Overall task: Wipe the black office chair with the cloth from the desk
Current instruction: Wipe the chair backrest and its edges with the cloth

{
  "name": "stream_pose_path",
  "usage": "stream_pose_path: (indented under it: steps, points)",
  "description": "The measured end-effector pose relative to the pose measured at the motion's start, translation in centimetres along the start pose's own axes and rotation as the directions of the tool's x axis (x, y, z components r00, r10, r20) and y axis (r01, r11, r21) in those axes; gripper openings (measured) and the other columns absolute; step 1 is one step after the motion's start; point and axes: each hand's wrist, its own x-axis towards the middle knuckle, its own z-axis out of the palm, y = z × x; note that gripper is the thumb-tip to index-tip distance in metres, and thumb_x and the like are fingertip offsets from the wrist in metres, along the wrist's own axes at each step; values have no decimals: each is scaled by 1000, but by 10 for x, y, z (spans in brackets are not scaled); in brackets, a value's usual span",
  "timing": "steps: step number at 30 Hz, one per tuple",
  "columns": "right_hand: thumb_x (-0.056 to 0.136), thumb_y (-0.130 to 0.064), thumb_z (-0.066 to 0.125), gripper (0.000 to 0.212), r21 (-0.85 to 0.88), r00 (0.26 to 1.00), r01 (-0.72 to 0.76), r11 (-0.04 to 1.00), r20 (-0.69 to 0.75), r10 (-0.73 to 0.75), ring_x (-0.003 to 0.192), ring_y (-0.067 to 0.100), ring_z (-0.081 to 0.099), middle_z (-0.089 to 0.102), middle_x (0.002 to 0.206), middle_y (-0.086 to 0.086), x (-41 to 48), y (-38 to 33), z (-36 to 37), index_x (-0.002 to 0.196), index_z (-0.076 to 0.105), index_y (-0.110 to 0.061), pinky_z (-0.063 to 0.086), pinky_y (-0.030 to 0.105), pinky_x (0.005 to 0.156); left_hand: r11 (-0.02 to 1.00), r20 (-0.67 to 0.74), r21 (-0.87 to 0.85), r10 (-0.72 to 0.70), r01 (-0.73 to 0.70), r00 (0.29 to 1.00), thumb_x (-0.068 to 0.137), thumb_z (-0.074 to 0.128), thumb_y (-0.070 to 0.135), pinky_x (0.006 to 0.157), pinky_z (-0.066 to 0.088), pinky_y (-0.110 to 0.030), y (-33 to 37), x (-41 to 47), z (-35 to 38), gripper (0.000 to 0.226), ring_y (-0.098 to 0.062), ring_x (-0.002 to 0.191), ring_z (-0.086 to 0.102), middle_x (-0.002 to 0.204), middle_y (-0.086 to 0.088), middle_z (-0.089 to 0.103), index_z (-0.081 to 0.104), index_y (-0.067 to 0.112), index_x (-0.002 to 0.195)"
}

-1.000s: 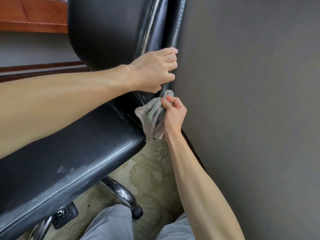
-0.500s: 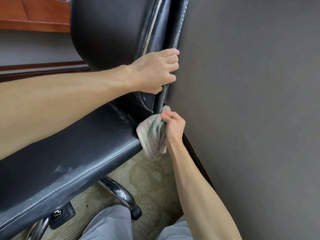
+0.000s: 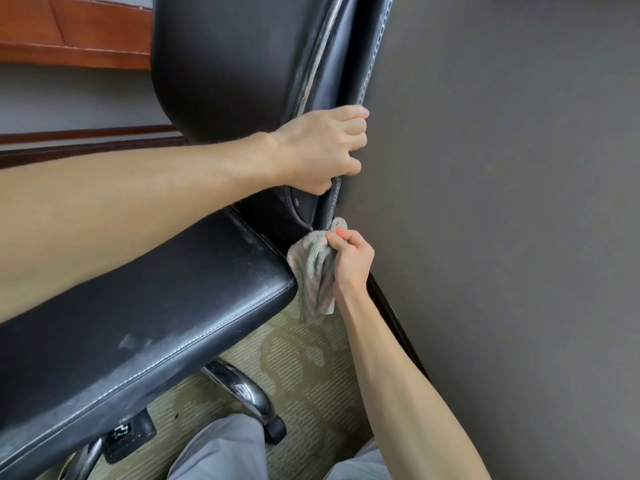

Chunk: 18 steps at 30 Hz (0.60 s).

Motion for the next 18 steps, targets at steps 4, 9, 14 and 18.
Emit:
stream_pose_path:
  steps: [4, 9, 14, 18]
  points:
    - [80, -2, 71, 31, 30, 997, 73, 997, 5, -73, 63, 5, 52, 54, 60, -12, 9, -34, 11, 59, 58, -21, 45, 18, 68, 997, -112, -70, -33, 25, 993, 84, 50, 27, 119, 7, -38, -13, 2, -2, 34, -29, 118, 46, 111, -7, 60, 68, 22, 113]
    - [84, -1, 68, 16, 74, 983, 182, 980, -18, -181, 69, 5, 60, 62, 68, -7, 8, -77, 28, 73, 64, -12, 51, 19, 70, 966, -438, -188, -243, 176, 865, 91, 48, 25, 119, 13, -44, -56, -13, -13, 38, -34, 135, 38, 140, -17, 48, 62, 15, 125]
    - [84, -4, 68, 13, 61, 903, 429, 901, -39, -427, 78, 10, 58, 61, 74, -5, 9, -136, 62, 76, 66, -14, 52, 31, 82, 782, -436, -452, -613, 429, 659, 93, 46, 22, 117, 12, -45, -89, -35, -14, 50, -32, 143, 25, 155, -16, 29, 44, 18, 143]
    - [85, -14, 68, 3, -70, 836, 546, 835, -20, -549, 79, 8, 61, 66, 79, -8, 13, -158, 82, 86, 70, -15, 54, 32, 82, 548, -189, -658, -784, 516, 591, 94, 48, 31, 117, 9, -46, -98, -48, -3, 64, -29, 147, 10, 162, -13, 10, 24, 24, 153]
